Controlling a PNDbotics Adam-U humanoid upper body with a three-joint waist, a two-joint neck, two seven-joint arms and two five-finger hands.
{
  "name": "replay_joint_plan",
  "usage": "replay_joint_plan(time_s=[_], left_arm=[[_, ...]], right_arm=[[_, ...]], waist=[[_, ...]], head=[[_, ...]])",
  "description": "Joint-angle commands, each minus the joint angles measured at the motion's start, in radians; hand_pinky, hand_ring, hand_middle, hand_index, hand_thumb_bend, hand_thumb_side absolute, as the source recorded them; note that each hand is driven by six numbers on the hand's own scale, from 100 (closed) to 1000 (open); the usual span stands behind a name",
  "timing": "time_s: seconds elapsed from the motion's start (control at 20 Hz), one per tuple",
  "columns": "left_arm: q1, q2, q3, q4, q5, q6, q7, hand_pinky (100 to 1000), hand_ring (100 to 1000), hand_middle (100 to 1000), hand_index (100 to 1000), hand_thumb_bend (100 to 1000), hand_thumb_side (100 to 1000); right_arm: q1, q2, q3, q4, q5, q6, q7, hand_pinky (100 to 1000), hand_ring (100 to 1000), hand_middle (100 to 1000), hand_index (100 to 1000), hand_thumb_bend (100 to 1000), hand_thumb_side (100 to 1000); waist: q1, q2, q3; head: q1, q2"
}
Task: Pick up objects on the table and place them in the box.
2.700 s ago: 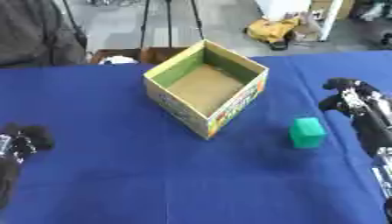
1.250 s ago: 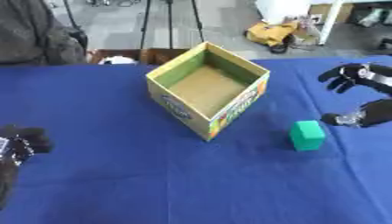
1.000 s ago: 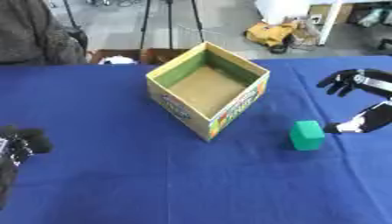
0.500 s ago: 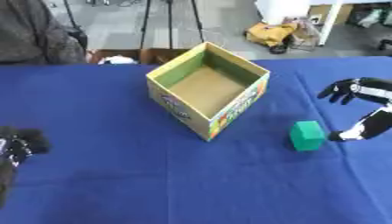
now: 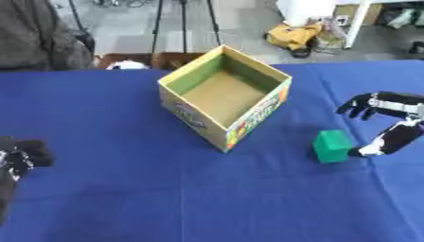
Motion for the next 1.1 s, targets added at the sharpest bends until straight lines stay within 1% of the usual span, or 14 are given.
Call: replay_joint_plan(time_s=[0.05,0.45,0.95,1.1], left_arm=[[-0.009,0.017,0.0,-0.015,-0.001,-0.002,-0.003,677,620,567,712,376,1000],[-0.011,0.015,-0.001,-0.014,-0.001,-0.002,-0.005,678,620,567,712,375,1000],[-0.013,0.015,-0.001,-0.014,-0.001,-0.002,-0.005,677,620,567,712,377,1000],[-0.013,0.015,-0.001,-0.014,-0.001,-0.002,-0.005,678,620,567,712,377,1000]], right_arm=[[-0.024,-0.008,-0.006,0.02,0.025,-0.005,-0.01,766,826,859,883,500,273],[-0.027,0.011,0.006,0.048,0.066,-0.024,-0.018,768,831,861,883,491,276],[-0.028,0.014,0.007,0.082,0.133,-0.034,-0.034,772,841,853,882,478,273],[-0.026,0.014,0.006,0.089,0.148,-0.036,-0.041,770,836,839,871,457,270]], waist=[[-0.001,-0.013,0.003],[-0.002,-0.009,0.009],[-0.005,-0.011,0.009],[-0.005,-0.01,0.008]], head=[[-0.004,0.004],[-0.006,0.005],[-0.005,0.003],[-0.005,0.003]])
